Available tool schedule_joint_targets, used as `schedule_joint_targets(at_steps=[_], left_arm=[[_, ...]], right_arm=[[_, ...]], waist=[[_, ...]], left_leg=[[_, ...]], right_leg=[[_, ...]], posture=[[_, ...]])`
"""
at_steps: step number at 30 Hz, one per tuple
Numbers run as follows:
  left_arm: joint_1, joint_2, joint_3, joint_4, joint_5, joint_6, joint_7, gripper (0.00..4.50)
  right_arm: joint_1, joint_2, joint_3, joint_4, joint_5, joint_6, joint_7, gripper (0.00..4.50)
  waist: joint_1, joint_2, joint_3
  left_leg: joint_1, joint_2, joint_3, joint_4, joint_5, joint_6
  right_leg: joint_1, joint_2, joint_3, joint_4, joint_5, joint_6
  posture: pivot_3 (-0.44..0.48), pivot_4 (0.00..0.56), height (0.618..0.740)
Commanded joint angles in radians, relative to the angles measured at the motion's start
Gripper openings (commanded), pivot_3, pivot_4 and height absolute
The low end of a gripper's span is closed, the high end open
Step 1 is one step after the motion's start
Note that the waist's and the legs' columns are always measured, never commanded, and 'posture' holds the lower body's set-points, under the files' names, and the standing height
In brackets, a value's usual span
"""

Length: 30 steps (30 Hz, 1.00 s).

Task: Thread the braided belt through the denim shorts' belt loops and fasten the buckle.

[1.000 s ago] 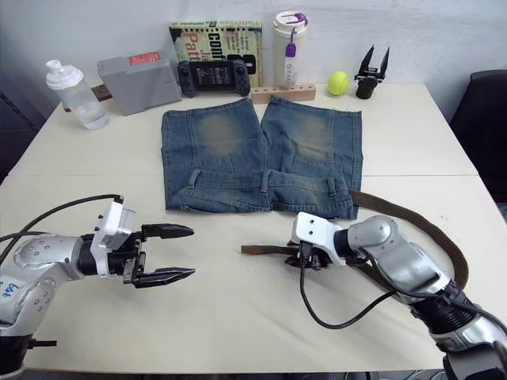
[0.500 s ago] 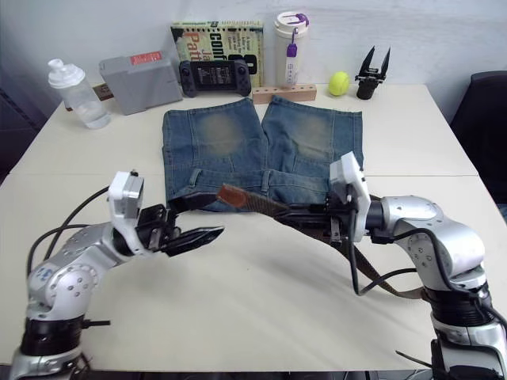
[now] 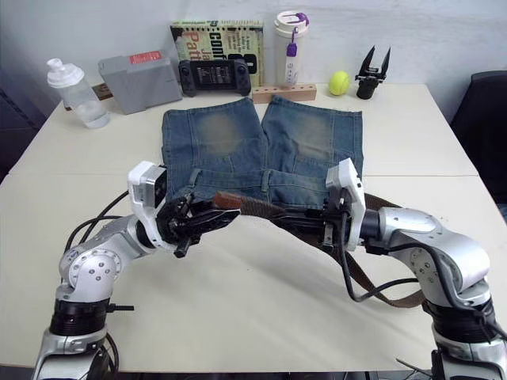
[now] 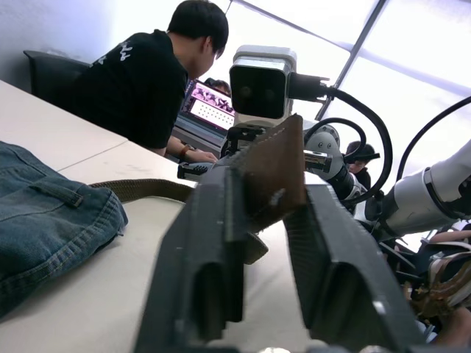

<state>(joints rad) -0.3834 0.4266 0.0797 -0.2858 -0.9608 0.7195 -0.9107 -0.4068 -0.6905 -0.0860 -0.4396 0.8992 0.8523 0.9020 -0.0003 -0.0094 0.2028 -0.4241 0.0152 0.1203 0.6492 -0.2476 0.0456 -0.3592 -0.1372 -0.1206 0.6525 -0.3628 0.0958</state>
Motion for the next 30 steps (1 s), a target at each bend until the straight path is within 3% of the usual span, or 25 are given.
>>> schedule_joint_targets(at_steps=[1, 3, 5, 7, 9, 11, 13, 16, 20, 24, 30], left_arm=[[-0.027, 0.012, 0.018, 0.024, -0.043, 0.023, -0.029, 0.08], [-0.039, 0.01, 0.017, 0.036, -0.045, 0.03, -0.028, 0.08], [-0.046, 0.01, 0.018, 0.043, -0.046, 0.036, -0.03, 0.0], [-0.05, 0.008, 0.024, 0.051, -0.05, 0.043, -0.028, 0.0], [-0.054, 0.006, 0.026, 0.056, -0.049, 0.047, -0.029, 0.0], [-0.055, 0.008, 0.019, 0.053, -0.043, 0.047, -0.039, 0.0], [-0.06, 0.001, 0.015, 0.054, -0.042, 0.048, -0.036, 0.0], [-0.065, -0.01, 0.014, 0.057, -0.045, 0.051, -0.028, 0.0], [-0.068, -0.03, 0.015, 0.053, -0.051, 0.059, -0.014, 0.0], [-0.067, -0.057, 0.024, 0.036, -0.072, 0.074, 0.023, 0.0], [-0.051, -0.081, 0.028, -0.001, -0.085, 0.08, 0.079, 0.0]], right_arm=[[0.022, 0.033, -0.013, -0.068, 0.037, 0.006, -0.065, 0.0], [0.046, 0.064, -0.041, -0.08, 0.09, 0.036, -0.134, 0.0], [0.068, 0.089, -0.073, -0.09, 0.121, 0.041, -0.193, 0.84], [0.112, 0.106, -0.133, -0.101, 0.187, 0.044, -0.244, 1.34], [0.204, 0.152, -0.247, -0.106, 0.339, 0.017, -0.346, 2.41], [0.32, 0.229, -0.356, -0.114, 0.541, -0.05, -0.478, 3.17], [0.44, 0.284, -0.387, -0.158, 0.657, -0.088, -0.547, 4.38], [0.556, 0.319, -0.348, -0.237, 0.71, -0.102, -0.578, 4.46], [0.66, 0.357, -0.167, -0.348, 0.775, -0.092, -0.587, 4.46], [0.637, 0.399, 0.012, -0.325, 0.625, -0.1, -0.598, 4.46], [0.541, 0.406, -0.034, -0.259, 0.626, -0.189, -0.576, 4.46]], waist=[[-0.001, 0.0, 0.0], [0.0, 0.0, 0.0], [0.0, 0.0, 0.0], [0.003, -0.001, 0.0], [0.007, -0.001, 0.0], [0.017, -0.002, 0.0], [0.02, -0.002, 0.0], [0.021, -0.002, 0.0], [0.011, -0.002, 0.0], [0.003, -0.002, 0.0], [0.006, -0.002, 0.0]], left_leg=[[0.0, 0.0, 0.0, 0.0, 0.0, 0.0], [0.0, 0.0, 0.0, 0.0, 0.0, 0.0], [0.0, 0.0, 0.0, 0.0, 0.0, 0.0], [0.0, 0.0, 0.0, 0.0, 0.0, 0.0], [0.0, 0.0, 0.0, 0.0, 0.0, 0.0], [-0.001, 0.0, -0.001, -0.001, 0.0, 0.0], [-0.001, 0.0, -0.002, -0.002, 0.0, 0.0], [-0.002, 0.0, -0.001, -0.002, -0.001, 0.001], [-0.001, 0.001, -0.001, -0.003, -0.001, 0.0], [-0.001, 0.001, -0.001, -0.003, -0.001, -0.001], [-0.001, 0.001, -0.001, -0.003, -0.002, -0.001]], right_leg=[[0.0, 0.0, 0.0, 0.0, 0.0, 0.0], [0.0, 0.0, 0.0, 0.0, 0.0, 0.0], [0.0, 0.0, 0.0, 0.0, 0.0, 0.0], [0.0, 0.0, 0.0, 0.0, 0.0, 0.0], [0.0, 0.0, 0.0, -0.001, 0.0, 0.0], [0.001, 0.0, 0.0, -0.002, 0.0, 0.0], [0.001, 0.0, -0.001, -0.004, 0.0, 0.0], [0.0, 0.001, 0.0, -0.004, 0.0, 0.0], [-0.001, 0.002, 0.001, -0.003, 0.0, 0.0], [-0.001, 0.003, 0.002, -0.003, -0.001, -0.001], [-0.001, 0.002, 0.002, -0.004, 0.0, 0.0]], posture=[[0.0, 0.15, 0.694], [0.0, 0.15, 0.694], [0.0, 0.15, 0.694], [0.0, 0.15, 0.694], [0.0, 0.15, 0.694], [0.0, 0.15, 0.694], [0.0, 0.15, 0.694], [0.0, 0.15, 0.694], [0.0, 0.15, 0.694], [0.0, 0.15, 0.694], [0.0, 0.15, 0.694]])
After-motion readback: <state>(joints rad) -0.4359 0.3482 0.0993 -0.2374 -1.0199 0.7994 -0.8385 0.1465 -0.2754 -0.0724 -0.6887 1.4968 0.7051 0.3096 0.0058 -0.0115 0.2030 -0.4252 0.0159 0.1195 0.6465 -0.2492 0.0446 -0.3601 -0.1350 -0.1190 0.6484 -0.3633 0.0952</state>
